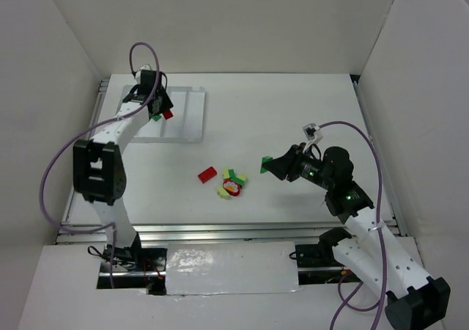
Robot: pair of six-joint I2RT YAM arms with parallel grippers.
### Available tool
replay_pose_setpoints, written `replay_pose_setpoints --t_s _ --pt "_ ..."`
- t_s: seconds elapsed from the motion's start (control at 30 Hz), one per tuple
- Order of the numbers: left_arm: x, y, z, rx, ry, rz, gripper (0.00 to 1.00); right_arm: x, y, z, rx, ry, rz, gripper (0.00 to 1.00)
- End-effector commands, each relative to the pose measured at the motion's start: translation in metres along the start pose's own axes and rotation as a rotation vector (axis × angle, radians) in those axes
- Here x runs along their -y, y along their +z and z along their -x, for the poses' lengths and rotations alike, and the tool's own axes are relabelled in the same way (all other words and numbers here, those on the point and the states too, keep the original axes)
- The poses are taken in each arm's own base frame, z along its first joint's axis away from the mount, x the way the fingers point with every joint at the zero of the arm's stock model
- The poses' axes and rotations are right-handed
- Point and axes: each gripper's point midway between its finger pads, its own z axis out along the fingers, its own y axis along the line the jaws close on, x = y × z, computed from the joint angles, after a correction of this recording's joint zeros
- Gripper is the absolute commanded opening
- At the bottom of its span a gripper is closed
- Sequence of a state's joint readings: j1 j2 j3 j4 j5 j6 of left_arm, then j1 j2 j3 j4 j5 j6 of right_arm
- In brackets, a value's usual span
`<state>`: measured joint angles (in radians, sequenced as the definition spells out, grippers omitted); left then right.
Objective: Sort the legos into containers by color
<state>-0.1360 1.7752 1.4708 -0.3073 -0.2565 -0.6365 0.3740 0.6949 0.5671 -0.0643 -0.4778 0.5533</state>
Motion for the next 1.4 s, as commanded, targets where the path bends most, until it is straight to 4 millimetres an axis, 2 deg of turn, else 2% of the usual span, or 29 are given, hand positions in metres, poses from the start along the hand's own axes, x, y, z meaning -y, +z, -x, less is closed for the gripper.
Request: replay_pose_setpoints --t_s 0.0,0.03,0.07,0.13,0.2,0.33,0.4,0.43,0.5,0.53,0.6,0.77,0.8,0.83,0.87,0.9,0.93,1.0,1.03,1.07,1.1,1.13,1.17,1.2,1.23,1.27,1.3,1.33,1.37 --pt "-0.005 0.032 0.023 0.035 -0.008 0.110 0.00 -0.008 -0.006 0.000 0.002 -0.019 0.024 0.00" --pt "-0.011 0.053 0.007 -0.015 0.015 0.148 0.00 -0.008 -0.007 -0.002 -0.001 -0.021 0.024 0.00" --pt "-0.003 0.057 0.022 0.013 0.010 0.136 0.02 -0.009 -0.008 -0.002 -0.002 -0.023 0.027 0.00" --pt "-0.006 0.075 0.014 -0.013 0.022 0.160 0.07 -0.011 -0.009 -0.006 -0.011 -0.024 0.043 0.00" --pt "0.001 0.081 0.018 -0.017 0.030 0.140 0.10 -0.012 -0.008 -0.009 -0.015 -0.016 0.057 0.00" --pt "-0.001 0.097 0.010 -0.042 0.043 0.140 0.21 -0.010 -0.003 -0.014 -0.037 -0.003 0.067 0.00" --pt "-0.001 0.101 0.005 -0.060 0.045 0.140 0.37 -0.011 -0.001 -0.015 -0.043 0.002 0.071 0.00" --pt "-0.004 0.107 -0.002 -0.077 0.050 0.140 0.48 -0.011 -0.001 -0.014 -0.044 0.001 0.075 0.00" --pt "-0.002 0.110 -0.008 -0.100 0.057 0.123 0.60 -0.011 0.000 -0.014 -0.045 -0.002 0.074 0.00" --pt "-0.002 0.112 -0.010 -0.105 0.058 0.122 0.70 -0.011 0.000 -0.014 -0.046 -0.005 0.073 0.00" --pt "-0.003 0.114 -0.014 -0.115 0.059 0.119 0.80 -0.009 0.001 -0.014 -0.052 -0.004 0.064 0.00" --pt "-0.001 0.110 -0.009 -0.119 0.061 0.113 0.89 -0.009 0.002 -0.015 -0.056 0.002 0.065 0.00" --pt "0.004 0.100 0.000 -0.103 0.053 0.099 0.96 -0.008 0.003 -0.016 -0.058 0.005 0.065 0.00" --pt "0.008 0.094 0.004 -0.097 0.049 0.078 0.98 -0.008 0.003 -0.016 -0.061 0.010 0.067 0.00" --pt "0.006 0.088 -0.003 -0.113 0.042 0.074 0.99 -0.008 0.005 -0.016 -0.062 0.010 0.072 0.00" --pt "0.015 0.064 0.015 -0.074 0.022 0.031 0.99 -0.007 0.006 -0.019 -0.071 0.017 0.079 0.00" --pt "0.020 0.058 0.001 -0.099 0.015 -0.031 0.99 -0.006 0.008 -0.023 -0.088 0.034 0.080 0.00" --pt "0.038 0.031 0.001 -0.087 -0.004 -0.138 0.99 -0.010 0.011 -0.021 -0.079 0.031 0.116 0.00" --pt "0.058 -0.006 0.013 -0.060 -0.012 -0.251 0.99 -0.014 0.011 -0.023 -0.092 0.041 0.142 0.00" --pt "0.060 -0.015 -0.004 -0.078 -0.011 -0.307 0.99 -0.016 0.014 -0.021 -0.087 0.039 0.161 0.00" --pt "0.080 -0.055 0.004 -0.046 -0.005 -0.413 0.99 -0.018 0.015 -0.022 -0.090 0.046 0.174 0.00" --pt "0.086 -0.070 -0.028 -0.124 0.012 -0.495 0.99 -0.021 0.016 -0.021 -0.090 0.049 0.197 0.00" --pt "0.100 -0.090 -0.029 -0.096 0.025 -0.581 0.99 -0.023 0.017 -0.022 -0.096 0.054 0.206 0.00" --pt "0.121 -0.133 -0.033 -0.075 0.061 -0.699 0.99 -0.027 0.018 -0.021 -0.098 0.053 0.220 0.00" --pt "0.127 -0.151 -0.063 -0.136 0.105 -0.784 0.99 -0.031 0.018 -0.018 -0.096 0.046 0.240 0.00" --pt "0.147 -0.181 -0.079 -0.144 0.153 -0.898 0.99 -0.035 0.017 -0.016 -0.094 0.041 0.255 0.00" --pt "0.152 -0.210 -0.084 -0.143 0.181 -0.976 1.00 -0.039 0.016 -0.014 -0.090 0.040 0.265 0.00" --pt "0.155 -0.224 -0.100 -0.160 0.219 -1.042 0.99 -0.045 0.013 -0.010 -0.081 0.025 0.290 0.00" --pt "0.167 -0.268 -0.115 -0.175 0.279 -1.204 1.00 -0.049 0.011 -0.008 -0.077 0.018 0.307 0.00"
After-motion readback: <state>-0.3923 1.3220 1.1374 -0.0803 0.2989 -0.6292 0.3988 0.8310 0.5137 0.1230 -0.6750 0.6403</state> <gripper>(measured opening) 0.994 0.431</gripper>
